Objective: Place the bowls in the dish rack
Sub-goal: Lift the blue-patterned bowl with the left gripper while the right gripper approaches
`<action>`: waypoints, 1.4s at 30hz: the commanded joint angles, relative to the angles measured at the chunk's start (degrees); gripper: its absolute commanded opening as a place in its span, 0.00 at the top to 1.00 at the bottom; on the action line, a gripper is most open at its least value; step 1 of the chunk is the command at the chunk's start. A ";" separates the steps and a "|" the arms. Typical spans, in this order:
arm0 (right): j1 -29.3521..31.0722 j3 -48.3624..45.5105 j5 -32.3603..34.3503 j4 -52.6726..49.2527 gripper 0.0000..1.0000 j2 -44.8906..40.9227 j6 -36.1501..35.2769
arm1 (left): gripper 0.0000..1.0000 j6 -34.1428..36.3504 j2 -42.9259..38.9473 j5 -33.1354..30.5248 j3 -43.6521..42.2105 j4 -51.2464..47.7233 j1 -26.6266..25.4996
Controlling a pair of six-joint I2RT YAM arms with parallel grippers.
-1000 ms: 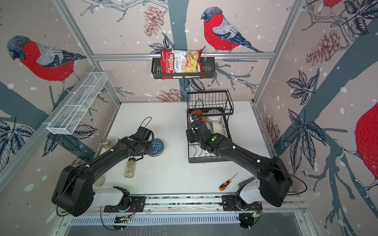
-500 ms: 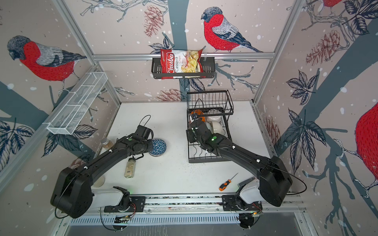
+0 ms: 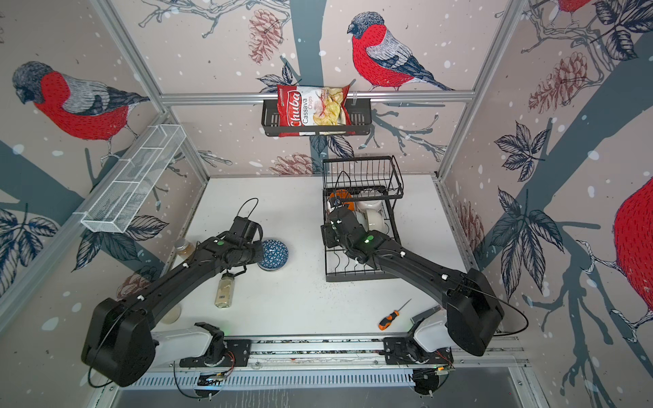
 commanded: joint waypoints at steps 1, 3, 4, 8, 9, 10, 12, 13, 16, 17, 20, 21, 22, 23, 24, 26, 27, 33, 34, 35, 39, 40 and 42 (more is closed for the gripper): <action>0.00 0.04 -0.26 1.58 0.34 0.24 -0.02 | 1.00 0.80 -0.88 1.08 0.85 0.44 0.05; 0.00 0.13 -0.52 1.67 0.34 0.50 -0.01 | 1.00 0.96 -1.45 1.56 1.04 0.51 0.04; 0.00 0.13 -0.61 1.64 0.34 0.71 -0.01 | 1.00 1.00 -1.67 1.78 1.12 0.61 0.07; 0.00 0.39 -1.05 1.58 0.34 1.29 -0.11 | 1.00 1.11 -2.83 2.82 1.15 1.29 0.05; 0.05 0.48 -1.15 1.51 0.34 1.41 -0.11 | 1.00 1.27 -3.16 3.17 1.21 1.62 0.05; 0.00 0.48 -1.23 1.59 0.34 1.49 -0.19 | 1.00 1.35 -3.47 3.57 1.21 1.89 0.05; 0.00 0.64 -1.54 1.48 0.34 1.52 -0.27 | 1.00 1.78 -3.96 4.55 1.19 2.64 0.04; 0.00 0.66 -1.74 1.48 0.33 1.66 -0.28 | 1.00 1.88 -4.21 4.98 1.17 2.94 0.05; 0.00 1.09 -2.96 1.19 0.33 1.76 -0.36 | 1.00 2.39 -5.29 6.14 1.12 4.03 0.05; 0.00 1.35 -3.60 1.07 0.33 1.82 -0.53 | 1.00 2.53 -5.81 6.47 0.83 4.51 -0.03; 0.00 2.27 -5.65 0.43 0.33 2.11 -0.93 | 1.00 3.11 -7.23 7.70 0.34 6.32 -0.08; 0.00 2.62 -6.53 0.28 0.33 2.17 -1.12 | 1.00 3.13 -7.60 8.00 0.14 6.84 -0.13; 0.00 2.97 -7.20 0.00 0.32 2.42 -1.34 | 1.00 3.15 -7.87 8.26 0.08 7.24 -0.24; 0.00 3.32 -7.96 -0.24 0.32 2.46 -1.43 | 1.00 3.22 -8.04 8.53 -0.06 7.71 -0.35; 0.00 3.62 -8.70 -0.41 0.31 2.66 -1.54 | 1.00 3.32 -8.20 8.73 -0.09 8.12 -0.52; 0.00 3.99 -10.19 -0.52 0.29 2.68 -1.60 | 1.00 3.47 -8.03 9.08 0.03 8.74 -0.95; 0.00 4.17 -10.94 -0.52 0.27 2.73 -1.62 | 1.00 3.56 -7.82 9.09 0.15 9.01 -1.29; 0.43 5.62 -13.15 -1.47 0.24 4.01 -1.66 | 1.00 4.08 -7.25 8.92 0.83 10.73 -3.71; 0.58 5.88 -13.28 -1.69 0.23 4.41 -1.64 | 1.00 4.14 -7.04 8.76 1.11 10.87 -4.11; 0.82 6.25 -13.41 -1.99 0.23 4.77 -1.69 | 1.00 4.16 -6.81 8.49 1.46 10.94 -4.68; 2.07 7.29 -13.48 -2.95 0.23 6.27 -1.86 | 1.00 4.25 -5.83 7.77 2.66 11.54 -6.46; 2.44 7.42 -13.46 -3.06 0.23 6.35 -1.90 | 1.00 4.22 -5.65 7.77 2.82 11.85 -6.67; 3.06 7.77 -13.29 -3.38 0.23 6.91 -1.86 | 1.00 4.17 -4.89 7.92 3.10 12.45 -7.30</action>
